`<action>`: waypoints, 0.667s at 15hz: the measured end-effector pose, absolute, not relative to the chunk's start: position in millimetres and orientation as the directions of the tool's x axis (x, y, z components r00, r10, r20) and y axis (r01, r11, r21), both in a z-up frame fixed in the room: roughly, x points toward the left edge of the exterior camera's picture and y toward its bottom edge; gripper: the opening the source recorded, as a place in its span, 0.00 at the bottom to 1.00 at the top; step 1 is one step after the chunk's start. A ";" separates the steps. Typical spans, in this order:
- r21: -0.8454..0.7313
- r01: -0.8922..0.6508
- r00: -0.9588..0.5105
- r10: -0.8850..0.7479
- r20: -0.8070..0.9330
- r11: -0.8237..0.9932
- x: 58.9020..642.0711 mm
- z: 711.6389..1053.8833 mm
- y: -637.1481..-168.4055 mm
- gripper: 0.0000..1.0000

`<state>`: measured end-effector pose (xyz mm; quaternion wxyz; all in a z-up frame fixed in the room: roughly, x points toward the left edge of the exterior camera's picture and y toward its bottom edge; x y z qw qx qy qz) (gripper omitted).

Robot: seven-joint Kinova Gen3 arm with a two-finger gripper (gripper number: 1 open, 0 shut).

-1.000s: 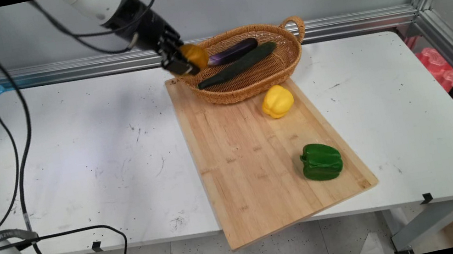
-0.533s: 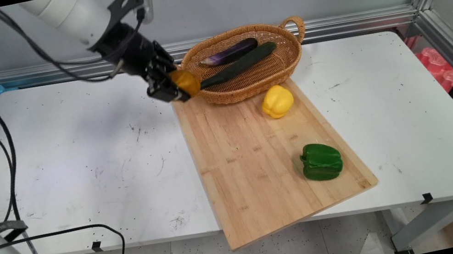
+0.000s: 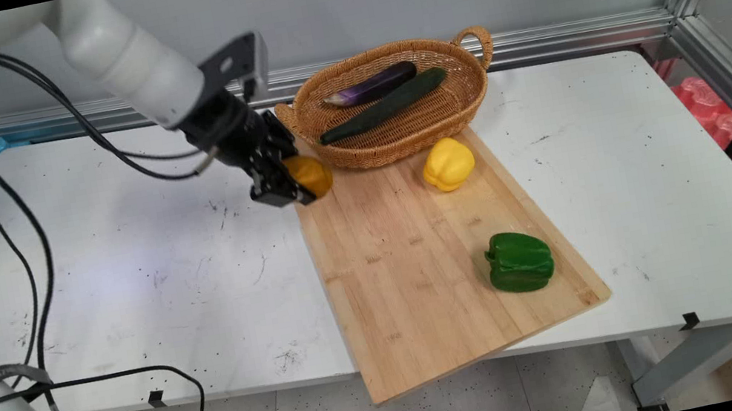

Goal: Place the picked object on the cutting board

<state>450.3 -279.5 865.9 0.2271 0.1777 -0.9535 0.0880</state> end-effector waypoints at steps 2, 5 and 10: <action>-0.083 -0.371 -0.838 -0.295 0.459 0.925 444.8 850.7 -282.4 0.00; -0.073 -0.364 -0.840 -0.293 0.457 0.928 434.6 828.4 -288.6 0.00; -0.053 -0.363 -0.836 -0.300 0.460 0.930 414.0 794.7 -302.2 0.00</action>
